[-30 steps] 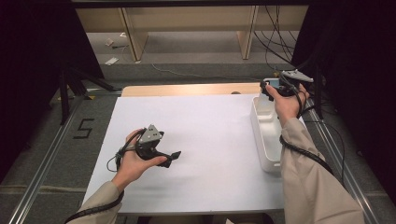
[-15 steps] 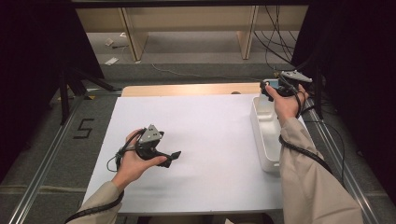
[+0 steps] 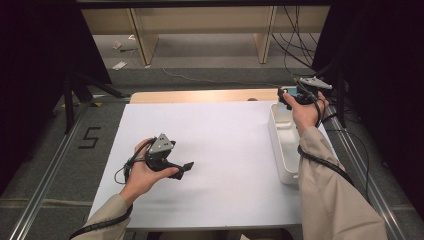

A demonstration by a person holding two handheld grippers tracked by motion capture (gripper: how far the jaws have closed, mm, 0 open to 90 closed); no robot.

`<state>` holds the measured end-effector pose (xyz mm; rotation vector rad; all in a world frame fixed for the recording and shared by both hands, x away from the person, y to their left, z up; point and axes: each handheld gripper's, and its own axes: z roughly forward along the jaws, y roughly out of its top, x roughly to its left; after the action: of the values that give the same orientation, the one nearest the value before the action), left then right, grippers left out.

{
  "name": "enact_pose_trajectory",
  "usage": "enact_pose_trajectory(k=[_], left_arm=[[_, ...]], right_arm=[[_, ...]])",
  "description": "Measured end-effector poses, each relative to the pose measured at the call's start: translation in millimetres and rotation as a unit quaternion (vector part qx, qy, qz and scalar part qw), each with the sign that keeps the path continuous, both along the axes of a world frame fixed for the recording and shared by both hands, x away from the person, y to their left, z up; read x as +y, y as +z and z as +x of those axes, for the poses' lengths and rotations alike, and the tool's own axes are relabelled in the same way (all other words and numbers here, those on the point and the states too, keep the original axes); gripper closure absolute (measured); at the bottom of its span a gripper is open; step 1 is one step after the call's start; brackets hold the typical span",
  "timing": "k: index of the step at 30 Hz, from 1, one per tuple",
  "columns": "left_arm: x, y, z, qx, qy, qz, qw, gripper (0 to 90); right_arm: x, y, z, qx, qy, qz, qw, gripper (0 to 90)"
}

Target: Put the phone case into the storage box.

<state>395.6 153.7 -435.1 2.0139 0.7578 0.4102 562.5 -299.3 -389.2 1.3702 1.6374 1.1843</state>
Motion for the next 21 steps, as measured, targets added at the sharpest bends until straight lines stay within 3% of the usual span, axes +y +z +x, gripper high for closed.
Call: enact_pose_trajectory(k=[21], left_arm=[[-0.4, -0.3, 0.0, 0.0, -0.001, 0.0, 1.0, 0.6]], right_arm=[[3.1, -11.9, 2.6, 0.012, 0.0, -0.009, 0.9999, 18.6]])
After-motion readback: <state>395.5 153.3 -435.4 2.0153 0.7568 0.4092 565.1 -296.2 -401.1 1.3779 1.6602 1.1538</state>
